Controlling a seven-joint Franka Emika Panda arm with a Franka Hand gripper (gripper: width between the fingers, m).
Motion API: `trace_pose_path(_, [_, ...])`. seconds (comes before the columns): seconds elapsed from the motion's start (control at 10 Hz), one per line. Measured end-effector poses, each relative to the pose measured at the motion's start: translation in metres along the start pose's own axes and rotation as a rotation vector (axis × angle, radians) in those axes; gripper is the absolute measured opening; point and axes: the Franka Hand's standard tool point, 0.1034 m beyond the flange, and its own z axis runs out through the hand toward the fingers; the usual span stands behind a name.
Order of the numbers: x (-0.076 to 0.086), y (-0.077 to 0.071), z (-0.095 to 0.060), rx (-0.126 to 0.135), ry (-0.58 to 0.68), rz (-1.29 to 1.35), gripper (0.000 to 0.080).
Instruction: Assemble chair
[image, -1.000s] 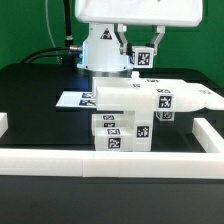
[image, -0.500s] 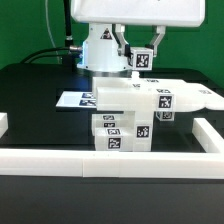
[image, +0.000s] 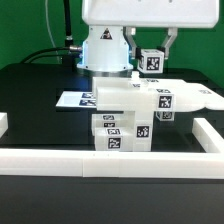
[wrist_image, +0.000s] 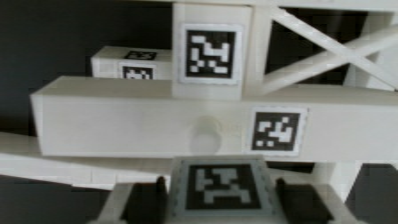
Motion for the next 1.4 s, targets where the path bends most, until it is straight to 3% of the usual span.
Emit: trace_pose_path(1.4, [-0.012, 0.007, 0.013, -0.005, -0.03, 0.016, 0.0285])
